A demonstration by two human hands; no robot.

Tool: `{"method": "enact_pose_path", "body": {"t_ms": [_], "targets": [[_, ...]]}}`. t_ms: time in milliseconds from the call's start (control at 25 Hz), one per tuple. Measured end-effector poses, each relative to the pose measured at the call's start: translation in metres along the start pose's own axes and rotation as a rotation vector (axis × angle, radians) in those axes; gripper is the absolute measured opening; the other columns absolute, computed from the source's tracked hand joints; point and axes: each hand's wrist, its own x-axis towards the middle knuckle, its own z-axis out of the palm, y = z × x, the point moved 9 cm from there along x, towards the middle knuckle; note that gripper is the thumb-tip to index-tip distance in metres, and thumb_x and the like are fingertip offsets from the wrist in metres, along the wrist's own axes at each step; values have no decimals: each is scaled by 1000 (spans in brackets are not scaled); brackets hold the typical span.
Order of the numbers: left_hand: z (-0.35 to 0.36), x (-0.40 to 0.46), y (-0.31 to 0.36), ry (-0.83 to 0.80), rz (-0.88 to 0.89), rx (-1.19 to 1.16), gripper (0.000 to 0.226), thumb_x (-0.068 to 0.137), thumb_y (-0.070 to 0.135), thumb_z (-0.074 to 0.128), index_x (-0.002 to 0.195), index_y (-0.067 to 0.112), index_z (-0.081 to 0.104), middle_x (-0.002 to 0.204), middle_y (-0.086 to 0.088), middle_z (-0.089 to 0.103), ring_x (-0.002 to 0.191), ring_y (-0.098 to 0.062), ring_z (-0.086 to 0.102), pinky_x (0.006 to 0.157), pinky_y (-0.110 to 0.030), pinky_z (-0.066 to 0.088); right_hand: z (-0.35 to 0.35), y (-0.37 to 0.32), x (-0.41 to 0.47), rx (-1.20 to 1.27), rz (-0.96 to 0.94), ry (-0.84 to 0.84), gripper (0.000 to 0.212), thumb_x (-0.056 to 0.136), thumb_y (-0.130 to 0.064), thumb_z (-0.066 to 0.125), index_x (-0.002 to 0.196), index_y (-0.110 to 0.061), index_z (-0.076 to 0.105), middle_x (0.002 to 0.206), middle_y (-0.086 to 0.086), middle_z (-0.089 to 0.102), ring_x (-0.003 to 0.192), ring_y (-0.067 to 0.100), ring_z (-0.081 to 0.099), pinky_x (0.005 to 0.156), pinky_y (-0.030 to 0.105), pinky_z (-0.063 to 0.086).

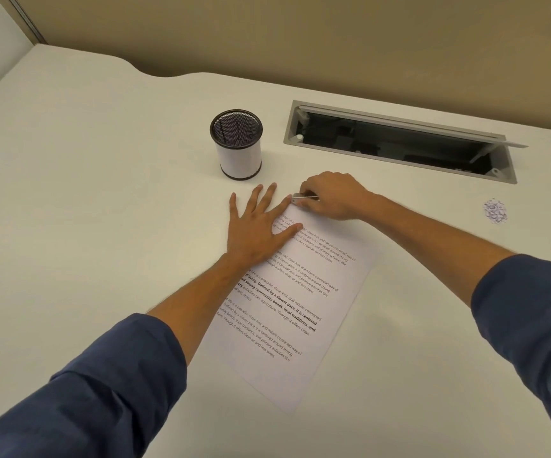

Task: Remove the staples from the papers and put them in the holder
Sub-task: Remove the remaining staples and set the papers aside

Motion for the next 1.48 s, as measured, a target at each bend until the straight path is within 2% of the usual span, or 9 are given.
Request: {"method": "enact_pose_path", "body": {"t_ms": [240, 360, 440, 560, 760, 1040, 1200, 1320, 1480], "targets": [[-1, 0, 0, 21, -3, -32, 68, 88, 76, 26, 149, 47, 22, 163, 11, 7, 150, -13, -1, 117, -55, -6, 6, -12, -16, -184, -73, 136, 38, 101, -41, 38, 111, -12, 60, 107, 2, 60, 79, 26, 62, 64, 39, 49], [1, 1, -1, 6, -6, -33, 68, 88, 77, 26, 149, 48, 22, 163, 12, 5, 150, -12, -2, 117, -55, -7, 8, -16, -17, -258, -114, 188, 36, 102, -38, 37, 107, -10, 59, 105, 4, 59, 75, 28, 62, 52, 34, 39], [1, 2, -1, -11, -13, -36, 68, 88, 77, 27, 149, 47, 22, 163, 12, 4, 150, -12, -3, 117, -55, -8, 8, -17, -16, -282, -133, 205, 33, 102, -35, 38, 104, -9, 58, 102, 5, 59, 73, 28, 61, 50, 33, 33], [2, 3, -2, -25, -16, -37, 68, 88, 77, 28, 149, 47, 23, 164, 12, 4, 150, -12, -4, 117, -55, -8, 8, -19, -13, -280, -179, 195, 32, 102, -33, 38, 106, -9, 58, 102, 5, 59, 72, 28, 61, 50, 33, 38], [4, 4, -2, -26, -18, -26, 68, 88, 77, 28, 149, 45, 25, 164, 12, 4, 150, -12, -4, 116, -57, -8, 6, -26, -16, -321, -347, 223, 18, 97, -22, 52, 101, -6, 60, 91, 8, 62, 62, 24, 58, 45, 29, 38], [3, 3, -1, -15, -15, -6, 69, 88, 77, 25, 149, 46, 23, 164, 11, 4, 150, -13, -3, 116, -58, -7, 2, -15, -7, -83, -65, 172, 33, 99, -38, 42, 97, -11, 61, 96, 3, 63, 73, 27, 58, 63, 38, 44], [2, 2, 0, 3, -6, -16, 69, 88, 77, 25, 150, 47, 23, 164, 10, 6, 150, -14, -1, 116, -58, -7, 2, -5, 3, 17, 12, 69, 34, 95, -40, 46, 89, -12, 64, 85, 4, 66, 73, 25, 56, 64, 35, 43], [-2, 1, 1, 30, 5, -30, 69, 89, 76, 26, 150, 45, 24, 163, 9, 9, 150, -15, 1, 117, -57, -6, 3, -4, 4, 31, 30, 25, 34, 95, -41, 45, 91, -13, 64, 86, 4, 66, 74, 23, 57, 65, 35, 44], [-4, 0, 2, 54, 5, -73, 75, 89, 74, 32, 152, 32, 26, 163, 7, 13, 150, -14, 3, 118, -54, -5, 8, 6, -5, 182, 117, 56, 39, 97, -46, 42, 96, -12, 61, 90, 4, 65, 78, 22, 57, 70, 39, 48]]}}
